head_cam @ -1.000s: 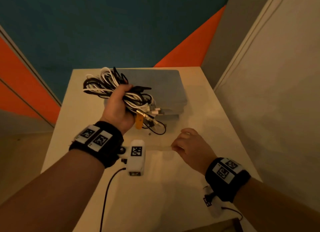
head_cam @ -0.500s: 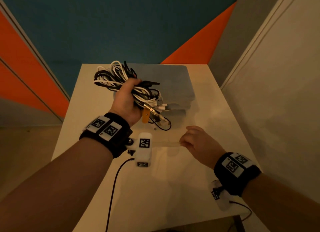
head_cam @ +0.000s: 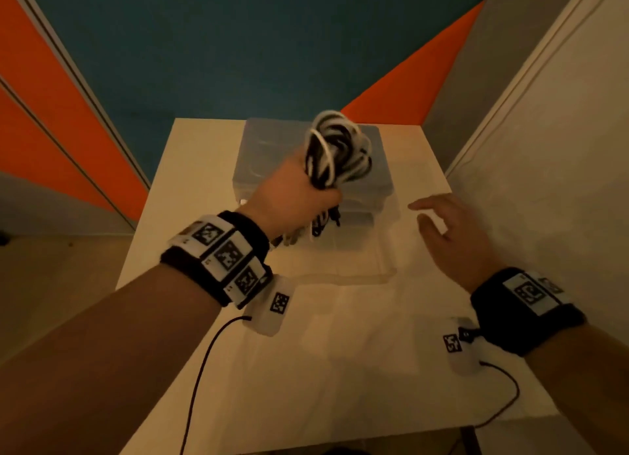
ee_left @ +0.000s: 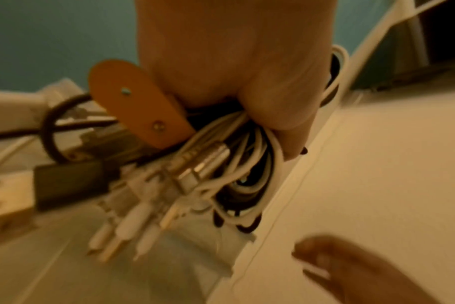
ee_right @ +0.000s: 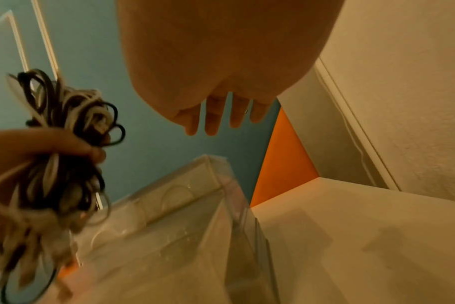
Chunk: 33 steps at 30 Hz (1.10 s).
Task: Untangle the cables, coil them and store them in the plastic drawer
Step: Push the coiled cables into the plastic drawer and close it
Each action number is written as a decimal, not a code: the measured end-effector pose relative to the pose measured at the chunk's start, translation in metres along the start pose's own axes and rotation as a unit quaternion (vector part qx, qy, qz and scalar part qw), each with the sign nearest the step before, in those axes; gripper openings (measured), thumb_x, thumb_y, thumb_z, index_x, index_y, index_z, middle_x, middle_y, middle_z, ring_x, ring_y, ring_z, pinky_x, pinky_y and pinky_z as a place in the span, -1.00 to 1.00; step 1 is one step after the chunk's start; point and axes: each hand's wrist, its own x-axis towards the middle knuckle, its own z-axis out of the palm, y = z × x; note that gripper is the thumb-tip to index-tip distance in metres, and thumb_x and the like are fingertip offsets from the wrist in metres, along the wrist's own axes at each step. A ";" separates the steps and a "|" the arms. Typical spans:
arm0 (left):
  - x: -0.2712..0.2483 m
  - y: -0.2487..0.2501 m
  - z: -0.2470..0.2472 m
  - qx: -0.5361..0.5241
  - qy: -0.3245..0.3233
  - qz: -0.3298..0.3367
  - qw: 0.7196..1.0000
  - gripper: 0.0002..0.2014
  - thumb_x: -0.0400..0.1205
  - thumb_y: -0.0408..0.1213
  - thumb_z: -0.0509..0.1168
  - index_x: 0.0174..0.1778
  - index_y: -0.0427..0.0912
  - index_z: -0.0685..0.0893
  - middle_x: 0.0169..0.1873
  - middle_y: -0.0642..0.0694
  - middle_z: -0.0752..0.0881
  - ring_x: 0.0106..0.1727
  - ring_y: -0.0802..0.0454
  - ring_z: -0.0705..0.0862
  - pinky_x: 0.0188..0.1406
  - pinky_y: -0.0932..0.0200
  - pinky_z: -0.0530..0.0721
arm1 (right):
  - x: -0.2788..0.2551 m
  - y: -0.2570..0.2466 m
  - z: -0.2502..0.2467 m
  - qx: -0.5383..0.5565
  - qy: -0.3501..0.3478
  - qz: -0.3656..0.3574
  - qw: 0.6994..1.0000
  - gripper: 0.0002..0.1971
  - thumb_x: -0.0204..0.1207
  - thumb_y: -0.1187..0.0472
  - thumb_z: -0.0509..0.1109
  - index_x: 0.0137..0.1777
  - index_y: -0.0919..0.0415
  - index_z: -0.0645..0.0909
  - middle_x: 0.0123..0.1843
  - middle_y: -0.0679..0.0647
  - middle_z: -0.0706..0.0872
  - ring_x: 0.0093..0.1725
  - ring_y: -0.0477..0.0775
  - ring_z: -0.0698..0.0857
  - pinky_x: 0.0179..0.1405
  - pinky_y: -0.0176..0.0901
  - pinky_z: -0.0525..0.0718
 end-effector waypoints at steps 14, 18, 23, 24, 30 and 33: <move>0.015 -0.045 0.068 0.334 -0.171 -0.024 0.927 -0.71 0.50 -0.24 0.37 0.08 -0.10 0.45 -0.28 -0.01 0.58 -0.19 -0.13 0.65 -0.30 0.09 0.52 | 0.103 -0.027 0.033 -0.028 -0.248 0.061 0.966 -0.45 0.69 -0.03 0.20 0.64 0.04 0.23 0.72 0.14 0.07 0.70 0.04 0.05 0.62 -0.17 0.00; 0.020 -0.047 0.078 0.386 -0.168 -0.023 0.907 -0.76 0.52 -0.23 0.36 0.05 -0.07 0.49 -0.23 -0.05 0.57 -0.06 -0.19 0.70 -0.27 0.06 0.49 | 0.105 -0.026 0.042 -0.041 -0.308 0.063 0.949 -0.33 0.69 -0.09 0.17 0.70 0.03 0.00 0.74 0.14 -0.18 0.71 0.04 -0.13 0.55 -0.26 -0.14; 0.023 -0.056 0.078 0.438 -0.181 -0.035 0.880 -0.75 0.57 -0.29 0.29 0.17 -0.12 0.52 0.03 -0.13 0.72 0.04 -0.19 0.72 -0.23 0.05 0.53 | 0.105 -0.020 0.041 -0.051 -0.331 0.053 0.941 -0.34 0.71 -0.07 0.12 0.70 0.01 -0.09 0.73 0.12 -0.26 0.71 0.04 -0.17 0.52 -0.30 -0.17; 0.024 -0.057 0.077 0.444 -0.184 -0.036 0.876 -0.75 0.58 -0.30 0.28 0.18 -0.12 0.52 0.04 -0.14 0.73 0.05 -0.19 0.73 -0.23 0.04 0.54 | 0.106 -0.018 0.042 -0.048 -0.329 0.051 0.942 -0.34 0.71 -0.06 0.12 0.70 0.00 -0.09 0.73 0.12 -0.26 0.71 0.04 -0.17 0.53 -0.29 -0.16; 0.026 -0.066 0.072 0.460 -0.185 -0.012 0.868 -0.76 0.60 -0.26 0.27 0.18 -0.14 0.51 0.02 -0.17 0.73 0.06 -0.25 0.72 -0.19 -0.03 0.56 | 0.108 -0.016 0.040 -0.035 -0.334 0.047 0.941 -0.36 0.72 -0.04 0.12 0.71 0.01 -0.07 0.73 0.09 -0.24 0.71 0.02 -0.16 0.46 -0.37 -0.14; 0.024 -0.067 0.071 0.469 -0.177 -0.005 0.865 -0.74 0.60 -0.25 0.27 0.19 -0.15 0.51 0.01 -0.17 0.73 0.05 -0.26 0.72 -0.17 -0.06 0.60 | 0.106 -0.015 0.041 -0.067 -0.309 0.035 0.948 -0.35 0.69 -0.12 0.12 0.70 -0.03 -0.03 0.74 0.09 -0.19 0.71 0.16 -0.14 0.62 -0.13 -0.13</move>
